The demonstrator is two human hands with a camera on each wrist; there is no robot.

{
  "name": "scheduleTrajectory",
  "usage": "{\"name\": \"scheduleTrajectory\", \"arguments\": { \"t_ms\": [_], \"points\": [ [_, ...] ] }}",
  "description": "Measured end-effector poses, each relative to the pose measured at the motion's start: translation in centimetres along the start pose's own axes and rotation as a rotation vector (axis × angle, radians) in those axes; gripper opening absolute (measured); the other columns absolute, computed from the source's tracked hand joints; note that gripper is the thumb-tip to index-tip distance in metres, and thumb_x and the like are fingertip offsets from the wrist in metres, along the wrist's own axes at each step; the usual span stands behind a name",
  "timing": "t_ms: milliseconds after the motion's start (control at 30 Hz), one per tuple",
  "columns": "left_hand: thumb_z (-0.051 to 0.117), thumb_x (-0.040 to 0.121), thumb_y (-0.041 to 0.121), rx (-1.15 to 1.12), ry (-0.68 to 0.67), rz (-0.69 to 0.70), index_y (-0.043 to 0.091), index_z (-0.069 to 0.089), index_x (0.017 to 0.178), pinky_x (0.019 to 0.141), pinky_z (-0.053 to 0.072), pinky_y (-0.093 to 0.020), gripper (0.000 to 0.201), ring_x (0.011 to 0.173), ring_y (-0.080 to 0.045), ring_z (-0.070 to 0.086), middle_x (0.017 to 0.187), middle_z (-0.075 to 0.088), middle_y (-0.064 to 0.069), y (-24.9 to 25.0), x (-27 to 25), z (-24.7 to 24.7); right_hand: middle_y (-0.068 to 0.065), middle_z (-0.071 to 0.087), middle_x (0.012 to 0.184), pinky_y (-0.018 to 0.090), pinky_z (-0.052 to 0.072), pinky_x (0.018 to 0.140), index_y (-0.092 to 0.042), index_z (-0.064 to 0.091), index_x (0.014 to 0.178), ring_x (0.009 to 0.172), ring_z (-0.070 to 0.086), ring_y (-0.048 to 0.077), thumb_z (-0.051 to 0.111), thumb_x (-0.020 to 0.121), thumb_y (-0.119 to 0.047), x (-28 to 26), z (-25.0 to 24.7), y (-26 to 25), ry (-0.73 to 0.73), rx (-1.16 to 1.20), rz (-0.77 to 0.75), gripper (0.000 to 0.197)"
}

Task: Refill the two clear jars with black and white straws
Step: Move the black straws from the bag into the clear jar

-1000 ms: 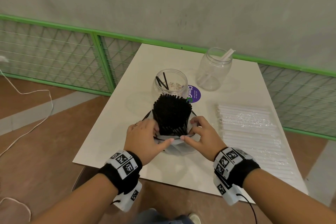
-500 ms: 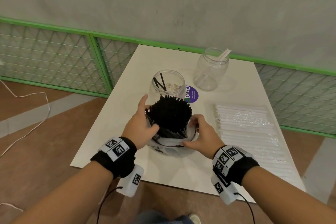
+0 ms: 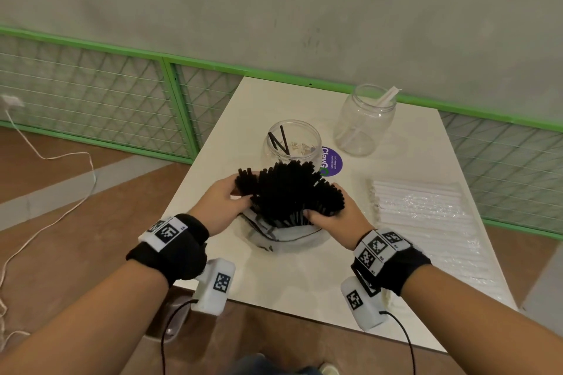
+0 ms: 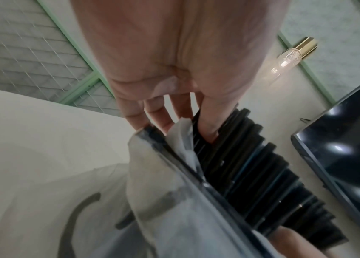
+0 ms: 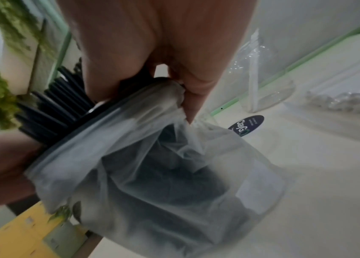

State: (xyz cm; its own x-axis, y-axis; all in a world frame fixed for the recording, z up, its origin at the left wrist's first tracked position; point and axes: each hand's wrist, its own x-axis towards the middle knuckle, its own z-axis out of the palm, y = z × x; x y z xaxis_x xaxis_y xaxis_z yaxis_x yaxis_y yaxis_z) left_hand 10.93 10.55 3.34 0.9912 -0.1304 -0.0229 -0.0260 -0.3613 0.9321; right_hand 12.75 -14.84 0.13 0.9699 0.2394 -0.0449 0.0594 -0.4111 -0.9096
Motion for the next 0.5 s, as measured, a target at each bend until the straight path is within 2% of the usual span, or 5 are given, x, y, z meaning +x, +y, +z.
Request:
{"name": "scheduleTrajectory", "arguments": {
  "t_ms": [100,167,233,333,500],
  "points": [
    [0.055,0.088,-0.001,0.051,-0.050,-0.096,0.033,0.046,0.130,0.083,0.044,-0.020,0.055,0.112,-0.010,0.056,0.126,0.057,0.005,-1.2,-0.4,-1.2,-0.003,0.068,0.107,0.027,0.051,0.091,-0.018,0.060,0.115,0.101,0.063,0.006,0.078,0.076,-0.035,0.8,0.0,0.6,-0.025,-0.003,0.073,0.047],
    [0.056,0.083,-0.002,0.076,-0.143,-0.214,0.031,0.030,0.143,0.087,0.041,-0.028,0.073,0.126,-0.020,0.044,0.140,0.043,0.003,-1.9,-1.0,-1.5,-0.005,0.069,0.106,0.014,0.048,0.082,-0.018,0.061,0.115,0.098,0.062,0.001,0.077,0.079,-0.031,0.9,0.0,0.5,-0.034,-0.006,0.090,0.042],
    [0.070,0.073,0.016,0.120,-0.201,-0.244,0.032,0.012,0.149,0.099,0.036,-0.034,0.097,0.138,-0.022,0.029,0.150,0.029,0.001,-2.8,-1.5,-1.3,-0.007,0.068,0.106,0.008,0.044,0.077,-0.018,0.061,0.116,0.098,0.061,-0.001,0.077,0.079,-0.031,1.0,0.0,0.6,-0.044,-0.001,0.103,0.042],
    [0.083,0.045,0.060,0.198,-0.157,-0.161,0.036,-0.004,0.149,0.114,0.022,-0.045,0.137,0.143,-0.020,0.016,0.157,0.014,0.006,-2.9,-1.7,0.1,-0.006,0.069,0.106,0.020,0.046,0.085,-0.020,0.061,0.114,0.102,0.062,0.006,0.078,0.076,-0.037,1.1,0.1,0.5,-0.077,-0.008,0.110,0.045],
    [0.087,0.043,0.055,0.270,0.023,0.068,0.038,-0.002,0.148,0.114,0.018,-0.035,0.138,0.139,-0.008,0.014,0.154,0.018,0.013,-0.1,-0.9,1.9,-0.007,0.060,0.085,0.007,0.041,0.067,-0.024,0.052,0.090,0.079,0.057,0.001,0.076,0.080,-0.020,1.1,0.3,-0.8,-0.134,-0.065,0.033,0.026]
  ]
}}
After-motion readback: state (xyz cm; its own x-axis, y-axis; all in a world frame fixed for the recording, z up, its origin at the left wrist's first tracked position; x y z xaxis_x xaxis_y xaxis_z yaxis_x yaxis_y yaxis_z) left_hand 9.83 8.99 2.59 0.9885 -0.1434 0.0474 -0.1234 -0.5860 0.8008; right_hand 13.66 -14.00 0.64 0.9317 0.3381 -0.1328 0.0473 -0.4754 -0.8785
